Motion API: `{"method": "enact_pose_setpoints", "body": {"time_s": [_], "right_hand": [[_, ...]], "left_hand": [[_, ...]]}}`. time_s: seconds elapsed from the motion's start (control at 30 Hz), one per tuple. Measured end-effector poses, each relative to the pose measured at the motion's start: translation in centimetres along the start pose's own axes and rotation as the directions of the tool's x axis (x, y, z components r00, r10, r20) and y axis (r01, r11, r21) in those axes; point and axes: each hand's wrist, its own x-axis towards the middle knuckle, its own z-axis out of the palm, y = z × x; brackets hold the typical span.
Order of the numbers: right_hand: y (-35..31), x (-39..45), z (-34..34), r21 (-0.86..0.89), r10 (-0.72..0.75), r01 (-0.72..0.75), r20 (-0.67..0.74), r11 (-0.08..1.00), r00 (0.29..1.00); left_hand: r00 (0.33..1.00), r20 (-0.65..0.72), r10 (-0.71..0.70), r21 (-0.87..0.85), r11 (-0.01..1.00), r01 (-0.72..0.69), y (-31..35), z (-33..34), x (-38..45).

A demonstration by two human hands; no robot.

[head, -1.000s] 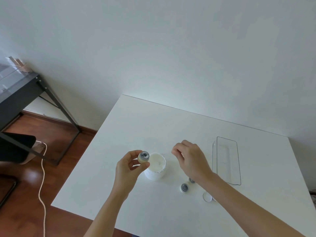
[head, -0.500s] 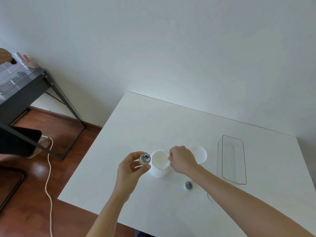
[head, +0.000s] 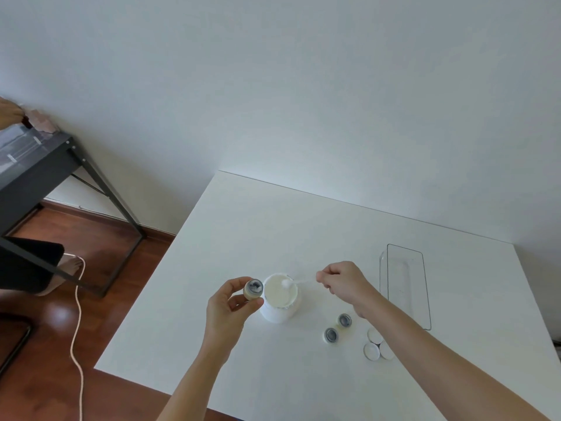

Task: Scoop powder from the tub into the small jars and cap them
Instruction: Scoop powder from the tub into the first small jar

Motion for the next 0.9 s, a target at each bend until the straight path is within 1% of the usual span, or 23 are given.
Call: {"method": "enact_pose_setpoints", "body": {"time_s": [0.23,0.3,0.37,0.43,0.53,0.6,0.63,0.67,0.7,0.73,0.8,0.83,0.87,0.9], "right_hand": [[-2.2,-1.8,-1.2,0.094,-0.028,0.021,0.08,0.995,0.996],[-2.6,-2.0,-0.8,0.095,-0.045,0.037,0.081,0.995,0.996],[-2.7,-2.1,-0.3,0.073,-0.079,0.076,0.043,0.994,0.996],[-2.7,-2.2,0.1,0.014,-0.145,0.146,-0.036,0.989,0.989],[-2.8,-2.8,0.6,-0.122,-0.322,0.306,-0.146,0.944,0.936],[-2.8,-3.4,0.9,-0.217,-0.477,0.439,-0.174,0.872,0.861],[-2.8,-3.7,1.0,-0.256,-0.561,0.513,-0.172,0.819,0.81],[-2.7,-4.1,1.0,-0.305,-0.648,0.587,-0.157,0.75,0.746],[-2.5,-4.4,1.0,-0.382,-0.736,0.652,-0.129,0.655,0.665],[-2.4,-4.6,0.9,-0.485,-0.818,0.694,-0.083,0.533,0.57],[-1.9,-4.8,0.8,-0.674,-0.928,0.693,0.03,0.254,0.37],[-1.6,-4.8,0.8,-0.729,-0.955,0.668,0.071,0.148,0.289],[-1.3,-4.8,0.9,-0.762,-0.969,0.642,0.092,0.08,0.23],[-0.9,-4.7,0.9,-0.78,-0.977,0.624,0.098,0.042,0.188]], "left_hand": [[0.998,0.068,0.006,0.013,1.0,-0.007,0.7,1.6,0.5],[0.996,0.092,0.014,0.004,1.0,-0.014,1.0,1.9,0.6],[0.994,0.109,0.027,-0.004,1.0,-0.026,1.3,2.2,0.5],[0.993,0.113,0.038,-0.013,0.999,-0.037,1.5,2.3,0.5],[0.993,0.111,0.041,-0.025,0.999,-0.039,1.8,2.3,0.4],[0.993,0.109,0.039,-0.032,0.999,-0.036,1.9,2.2,0.4],[0.993,0.109,0.04,-0.037,0.999,-0.036,1.9,2.1,0.4],[0.993,0.111,0.041,-0.042,0.998,-0.037,1.9,2.1,0.4],[0.993,0.113,0.043,-0.049,0.998,-0.038,1.9,2.0,0.3],[0.992,0.115,0.043,-0.057,0.998,-0.037,1.9,2.0,0.3],[0.993,0.113,0.038,-0.077,0.997,-0.029,1.9,1.9,0.3],[0.993,0.111,0.034,-0.089,0.996,-0.024,1.9,1.8,0.4],[0.993,0.111,0.032,-0.099,0.995,-0.021,1.9,1.8,0.4],[0.993,0.112,0.031,-0.105,0.994,-0.02,1.9,1.7,0.5]]}}
